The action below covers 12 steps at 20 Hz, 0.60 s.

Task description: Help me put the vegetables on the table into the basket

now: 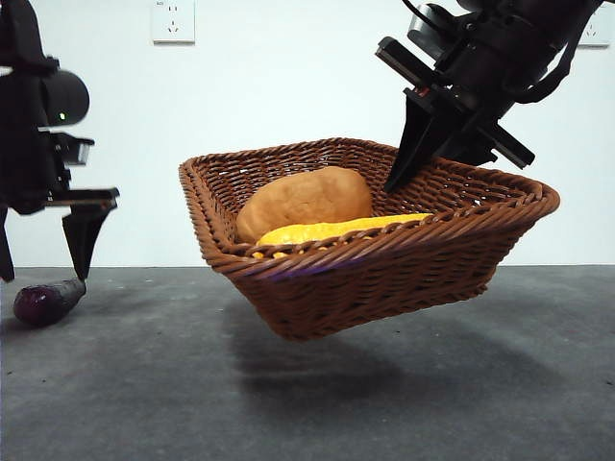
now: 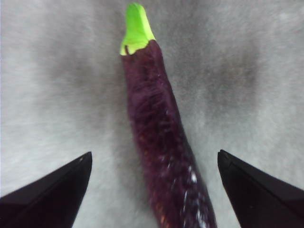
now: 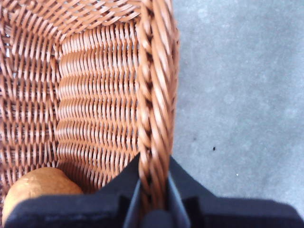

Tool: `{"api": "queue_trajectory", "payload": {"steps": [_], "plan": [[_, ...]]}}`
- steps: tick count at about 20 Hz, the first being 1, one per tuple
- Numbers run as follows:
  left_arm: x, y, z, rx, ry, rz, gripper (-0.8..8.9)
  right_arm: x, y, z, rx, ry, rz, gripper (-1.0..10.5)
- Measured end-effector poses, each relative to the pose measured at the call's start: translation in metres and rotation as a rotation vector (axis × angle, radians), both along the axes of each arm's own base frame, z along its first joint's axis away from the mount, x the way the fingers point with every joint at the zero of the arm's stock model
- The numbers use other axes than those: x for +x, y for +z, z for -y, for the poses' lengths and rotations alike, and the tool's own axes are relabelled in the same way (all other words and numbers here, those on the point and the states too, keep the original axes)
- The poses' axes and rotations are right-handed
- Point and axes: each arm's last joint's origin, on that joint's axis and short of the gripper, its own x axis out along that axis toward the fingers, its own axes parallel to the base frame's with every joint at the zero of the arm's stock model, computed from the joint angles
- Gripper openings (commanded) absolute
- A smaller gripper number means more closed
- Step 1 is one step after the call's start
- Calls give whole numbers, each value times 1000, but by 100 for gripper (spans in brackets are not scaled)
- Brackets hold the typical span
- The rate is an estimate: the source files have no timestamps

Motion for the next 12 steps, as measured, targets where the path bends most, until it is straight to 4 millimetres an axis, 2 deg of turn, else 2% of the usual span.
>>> {"api": "queue_trajectory", "payload": {"steps": [5,6,8,9,12], "plan": [[6,-20,0,-13,46,-46,426,0,0,0,1,1,5,-8],[6,-21,0,-15,50,-45,328,1,1,0,3,2,9,-8],[7,-20,0,-16,50,-38,38,1,1,0,4,2,14,-8],[7,-20,1,-23,48,-38,-9,1,1,-1,4,3,14,-8],[7,-20,3,-82,33,-42,-8,1,1,-1,4,3,14,-8]]}}
